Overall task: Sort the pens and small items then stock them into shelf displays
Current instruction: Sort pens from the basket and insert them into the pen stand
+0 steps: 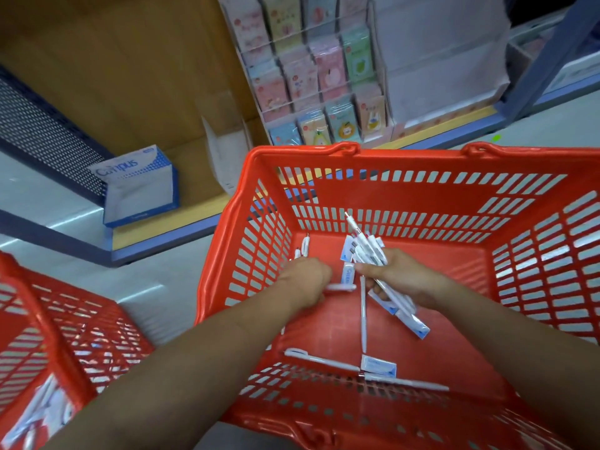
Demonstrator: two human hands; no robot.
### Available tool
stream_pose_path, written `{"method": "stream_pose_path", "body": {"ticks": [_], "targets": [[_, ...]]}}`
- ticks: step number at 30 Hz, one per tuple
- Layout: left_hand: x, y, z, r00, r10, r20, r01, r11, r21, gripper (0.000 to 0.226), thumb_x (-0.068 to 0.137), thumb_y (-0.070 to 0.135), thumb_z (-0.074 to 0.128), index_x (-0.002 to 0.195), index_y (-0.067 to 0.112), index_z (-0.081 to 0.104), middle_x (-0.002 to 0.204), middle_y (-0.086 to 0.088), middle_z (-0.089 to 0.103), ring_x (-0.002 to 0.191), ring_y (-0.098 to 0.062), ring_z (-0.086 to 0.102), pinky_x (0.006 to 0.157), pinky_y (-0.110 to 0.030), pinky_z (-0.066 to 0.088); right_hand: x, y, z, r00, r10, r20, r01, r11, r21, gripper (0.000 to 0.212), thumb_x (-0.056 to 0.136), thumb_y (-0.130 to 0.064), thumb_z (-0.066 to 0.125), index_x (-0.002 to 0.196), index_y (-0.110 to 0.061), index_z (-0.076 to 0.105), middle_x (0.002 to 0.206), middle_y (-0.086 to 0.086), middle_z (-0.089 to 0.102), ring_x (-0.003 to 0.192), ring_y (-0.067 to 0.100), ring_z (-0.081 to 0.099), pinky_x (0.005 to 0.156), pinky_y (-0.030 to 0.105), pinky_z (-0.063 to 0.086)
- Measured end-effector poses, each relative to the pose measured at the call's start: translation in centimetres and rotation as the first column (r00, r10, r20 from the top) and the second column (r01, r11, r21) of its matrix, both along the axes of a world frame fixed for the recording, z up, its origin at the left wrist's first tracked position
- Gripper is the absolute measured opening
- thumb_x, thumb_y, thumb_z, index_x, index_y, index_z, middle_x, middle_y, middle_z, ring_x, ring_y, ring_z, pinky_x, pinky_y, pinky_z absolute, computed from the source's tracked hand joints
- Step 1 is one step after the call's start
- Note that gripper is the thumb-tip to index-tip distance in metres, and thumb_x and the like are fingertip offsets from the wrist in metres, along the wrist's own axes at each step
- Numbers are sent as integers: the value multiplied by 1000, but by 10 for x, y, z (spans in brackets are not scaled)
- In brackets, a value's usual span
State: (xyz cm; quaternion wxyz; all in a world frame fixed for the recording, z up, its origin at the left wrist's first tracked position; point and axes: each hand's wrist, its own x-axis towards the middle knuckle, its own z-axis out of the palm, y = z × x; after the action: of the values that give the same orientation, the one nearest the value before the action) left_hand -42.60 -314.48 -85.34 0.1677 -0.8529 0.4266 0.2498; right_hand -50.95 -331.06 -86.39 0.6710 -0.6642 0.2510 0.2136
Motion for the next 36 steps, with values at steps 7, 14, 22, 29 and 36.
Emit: {"method": "stream_pose_path", "body": {"ticks": [7,14,22,29,36], "targets": [[7,-26,71,238,427,-872,-959,247,-141,19,92,4,42,85,14,56,67,-6,58,58,-19,60,63,-32,55,16,15,50,992,-102,69,79,956,283,10,93,-19,61,92,-9,62,64,9,59,52,18,55,49,28,49],[16,10,145,80,205,-975,-997,31,-75,21,95,22,49,81,10,58,62,-6,49,47,-12,40,38,-17,26,35,45,123,956,-145,256,73,960,271,23,92,-27,59,78,-9,57,56,7,55,43,16,54,44,25,48],[33,94,211,316,270,-910,-928,-110,-355,25,96,19,50,72,14,55,50,1,48,45,-8,40,35,-14,22,91,136,197,852,164,497,-145,986,-77,6,83,-10,72,83,-10,66,62,7,58,44,12,46,40,20,40],[39,220,235,373,254,-892,-841,-313,-441,17,98,15,47,87,8,58,53,1,50,49,-11,29,47,-23,13,123,243,245,687,537,489,-459,843,-280,13,89,-20,66,78,-23,59,50,-8,47,42,10,42,41,21,37],[17,362,213,308,145,-940,-785,-520,-338,23,99,8,43,77,8,51,55,3,43,43,-3,36,34,-11,22,137,376,248,574,775,266,-682,632,-368,30,97,-38,51,106,-11,61,82,11,60,61,19,58,50,25,49]]}}
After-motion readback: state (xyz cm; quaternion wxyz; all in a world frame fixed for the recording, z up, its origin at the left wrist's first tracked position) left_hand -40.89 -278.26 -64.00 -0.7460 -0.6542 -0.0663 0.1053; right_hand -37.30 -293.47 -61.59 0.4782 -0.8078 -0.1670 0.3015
